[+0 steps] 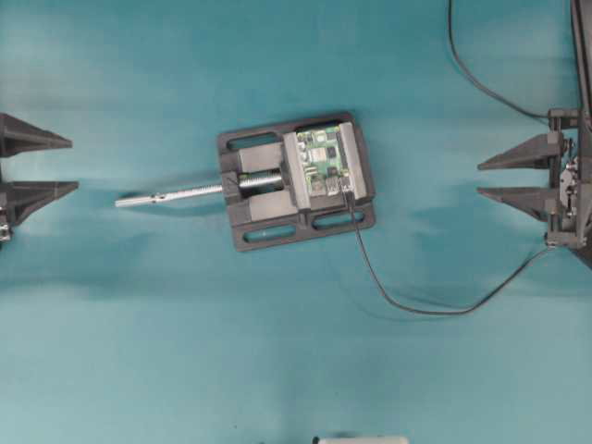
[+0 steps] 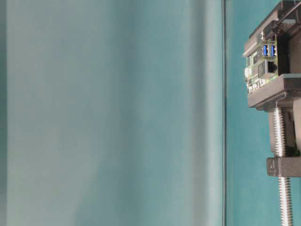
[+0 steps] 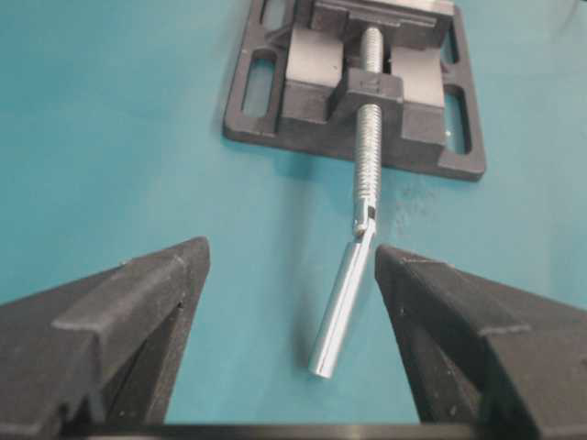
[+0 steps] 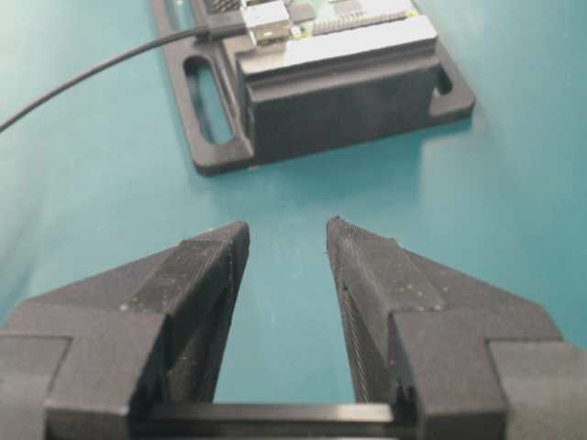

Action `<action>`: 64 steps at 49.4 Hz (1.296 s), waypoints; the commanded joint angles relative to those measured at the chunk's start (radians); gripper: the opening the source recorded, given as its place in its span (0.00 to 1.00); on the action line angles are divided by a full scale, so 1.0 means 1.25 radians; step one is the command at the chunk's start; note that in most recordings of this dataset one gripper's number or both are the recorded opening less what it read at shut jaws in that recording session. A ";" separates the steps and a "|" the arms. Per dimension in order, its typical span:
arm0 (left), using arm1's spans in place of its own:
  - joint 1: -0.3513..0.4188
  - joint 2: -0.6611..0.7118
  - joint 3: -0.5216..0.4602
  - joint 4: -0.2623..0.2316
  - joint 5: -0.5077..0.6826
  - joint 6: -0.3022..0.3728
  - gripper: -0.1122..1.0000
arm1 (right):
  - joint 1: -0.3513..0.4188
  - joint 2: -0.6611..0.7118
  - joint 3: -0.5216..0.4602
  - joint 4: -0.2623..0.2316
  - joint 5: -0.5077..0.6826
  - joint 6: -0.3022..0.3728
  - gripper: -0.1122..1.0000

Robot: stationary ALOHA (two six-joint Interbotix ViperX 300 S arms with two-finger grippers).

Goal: Insert the USB into the fixed PCB.

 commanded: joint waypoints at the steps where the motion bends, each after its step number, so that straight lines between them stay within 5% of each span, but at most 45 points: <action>1: 0.000 0.006 -0.009 0.002 -0.006 -0.009 0.90 | -0.001 0.004 -0.010 -0.002 0.004 0.002 0.52; 25: 0.000 0.006 -0.010 0.002 -0.005 -0.009 0.90 | -0.001 0.004 -0.022 -0.004 0.070 0.000 0.51; 40: 0.000 0.006 -0.010 0.002 -0.006 -0.009 0.90 | -0.001 0.005 -0.043 -0.007 0.205 -0.005 0.51; 52: 0.000 0.006 -0.010 0.002 -0.005 -0.009 0.90 | -0.001 0.004 -0.044 -0.080 0.167 0.000 0.52; 64: 0.000 0.006 -0.010 0.002 -0.005 -0.009 0.90 | -0.001 0.005 -0.050 -0.107 0.205 0.001 0.52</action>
